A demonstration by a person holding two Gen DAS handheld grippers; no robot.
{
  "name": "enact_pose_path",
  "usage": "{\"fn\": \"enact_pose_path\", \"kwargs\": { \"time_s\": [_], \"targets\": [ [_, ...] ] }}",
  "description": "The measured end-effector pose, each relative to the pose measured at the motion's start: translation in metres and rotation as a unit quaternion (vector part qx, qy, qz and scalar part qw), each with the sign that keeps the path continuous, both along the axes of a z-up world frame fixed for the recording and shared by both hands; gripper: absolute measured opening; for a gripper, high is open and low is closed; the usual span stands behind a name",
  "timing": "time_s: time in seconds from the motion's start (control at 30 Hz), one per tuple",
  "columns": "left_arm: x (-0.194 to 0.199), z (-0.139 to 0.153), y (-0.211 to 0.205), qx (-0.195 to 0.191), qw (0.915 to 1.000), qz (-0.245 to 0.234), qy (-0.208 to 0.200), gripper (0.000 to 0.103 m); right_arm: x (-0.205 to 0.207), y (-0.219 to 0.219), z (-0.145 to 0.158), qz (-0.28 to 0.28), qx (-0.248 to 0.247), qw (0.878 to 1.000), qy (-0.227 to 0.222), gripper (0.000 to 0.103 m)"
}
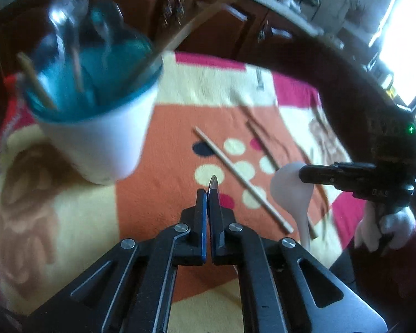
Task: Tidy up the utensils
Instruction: 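Lift both held spoons and carry them toward the white cup, then lower both spoons into the white cup and open both tools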
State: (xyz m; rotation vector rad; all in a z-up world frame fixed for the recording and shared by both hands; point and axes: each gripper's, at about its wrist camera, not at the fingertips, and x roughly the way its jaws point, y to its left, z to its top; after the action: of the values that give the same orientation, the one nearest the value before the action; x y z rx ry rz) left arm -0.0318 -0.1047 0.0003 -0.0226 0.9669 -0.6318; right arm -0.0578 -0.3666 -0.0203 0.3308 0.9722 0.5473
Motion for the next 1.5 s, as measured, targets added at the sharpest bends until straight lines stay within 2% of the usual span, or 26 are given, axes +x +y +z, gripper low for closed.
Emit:
{"fn": "enact_pose_path", "kwargs": {
  "time_s": [0.23,0.33,0.47,0.6,0.77,0.93,1.1,1.33,1.5],
  "targets": [
    [-0.015,0.057,0.029,-0.03,0.9979,0.031,-0.048,0.0,-0.011,0.014,0.046,-0.008,0.024,0.998,-0.061,0.003],
    [-0.019,0.088,0.048,-0.051,0.9953,0.045,-0.069,0.0,-0.011,0.025,0.068,0.0,0.029,0.996,-0.082,0.003],
    [-0.018,0.127,0.071,-0.058,0.9912,0.064,-0.101,0.0,-0.006,0.043,0.099,0.01,0.042,0.993,-0.113,0.003],
    [-0.005,0.161,0.095,-0.055,0.9836,0.102,-0.138,0.0,0.005,0.063,0.129,0.012,0.056,0.988,-0.146,0.003],
    [0.02,0.182,0.115,-0.047,0.9718,0.155,-0.172,0.0,0.029,0.102,0.16,-0.008,0.037,0.98,-0.195,0.003],
    [0.048,0.186,0.123,-0.018,0.9562,0.199,-0.214,0.0,0.06,0.136,0.171,-0.025,0.017,0.973,-0.23,0.003],
    [0.071,0.171,0.126,-0.004,0.9472,0.234,-0.219,0.0,0.087,0.162,0.155,-0.035,-0.021,0.969,-0.245,0.003],
    [0.085,0.145,0.115,0.027,0.9414,0.244,-0.231,0.0,0.109,0.178,0.127,-0.034,-0.051,0.967,-0.248,0.003],
    [0.089,0.126,0.104,0.051,0.939,0.243,-0.238,0.0,0.107,0.182,0.127,-0.041,-0.073,0.958,-0.273,0.003]
  ]
}}
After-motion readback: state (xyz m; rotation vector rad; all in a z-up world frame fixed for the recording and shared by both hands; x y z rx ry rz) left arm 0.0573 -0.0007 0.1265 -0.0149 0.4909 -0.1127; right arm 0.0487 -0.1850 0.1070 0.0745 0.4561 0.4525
